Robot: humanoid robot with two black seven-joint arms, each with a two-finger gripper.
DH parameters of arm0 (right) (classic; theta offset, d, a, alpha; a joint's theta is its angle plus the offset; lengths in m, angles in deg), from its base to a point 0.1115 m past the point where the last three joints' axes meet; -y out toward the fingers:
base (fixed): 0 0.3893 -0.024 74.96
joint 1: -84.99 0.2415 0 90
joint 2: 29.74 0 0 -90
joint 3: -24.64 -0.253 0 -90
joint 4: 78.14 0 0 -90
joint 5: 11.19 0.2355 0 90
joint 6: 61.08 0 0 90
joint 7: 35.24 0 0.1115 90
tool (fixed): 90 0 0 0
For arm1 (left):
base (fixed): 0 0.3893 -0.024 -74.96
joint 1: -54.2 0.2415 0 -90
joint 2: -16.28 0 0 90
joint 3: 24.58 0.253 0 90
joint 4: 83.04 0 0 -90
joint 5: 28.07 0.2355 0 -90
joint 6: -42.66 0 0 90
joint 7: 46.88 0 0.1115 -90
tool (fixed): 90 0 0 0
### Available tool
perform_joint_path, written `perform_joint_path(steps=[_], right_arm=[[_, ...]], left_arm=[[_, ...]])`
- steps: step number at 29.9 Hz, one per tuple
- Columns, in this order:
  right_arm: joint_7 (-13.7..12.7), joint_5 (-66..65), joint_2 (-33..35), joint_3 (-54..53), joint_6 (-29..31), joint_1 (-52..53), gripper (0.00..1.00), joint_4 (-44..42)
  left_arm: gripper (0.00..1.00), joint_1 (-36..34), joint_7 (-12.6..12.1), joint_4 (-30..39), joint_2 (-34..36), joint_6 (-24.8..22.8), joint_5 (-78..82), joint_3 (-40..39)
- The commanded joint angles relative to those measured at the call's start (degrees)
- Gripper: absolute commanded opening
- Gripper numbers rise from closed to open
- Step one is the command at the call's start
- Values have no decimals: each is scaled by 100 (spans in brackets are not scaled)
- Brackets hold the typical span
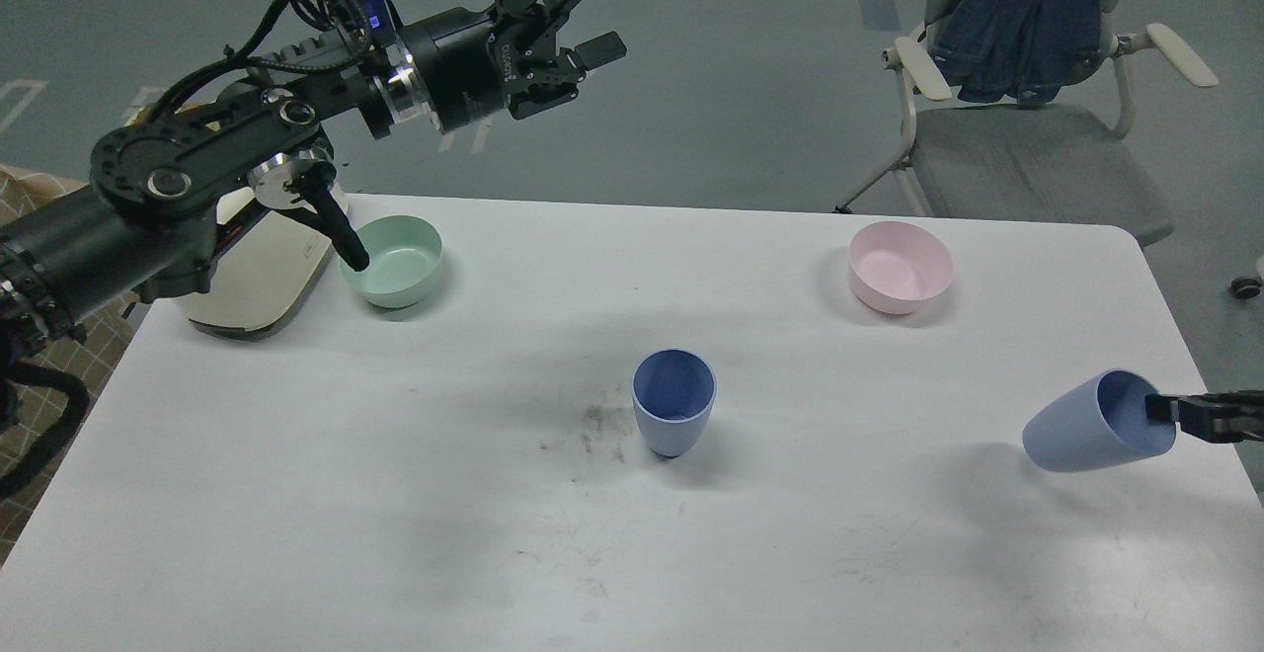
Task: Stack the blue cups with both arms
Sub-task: 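Lift the blue cup with the right gripper and lower it onto the placed cup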
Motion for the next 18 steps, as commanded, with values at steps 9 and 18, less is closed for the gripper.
perform_joint_path(steps=[9, 18], right_arm=[[1, -9, -926, 61, 737, 2050, 0, 10], [1, 666, -3167, 2272, 884, 4343, 0, -167]], left_arm=[[95, 0, -26, -5, -3, 0, 0, -7], [95, 0, -35, -5, 15, 0, 0, -16]])
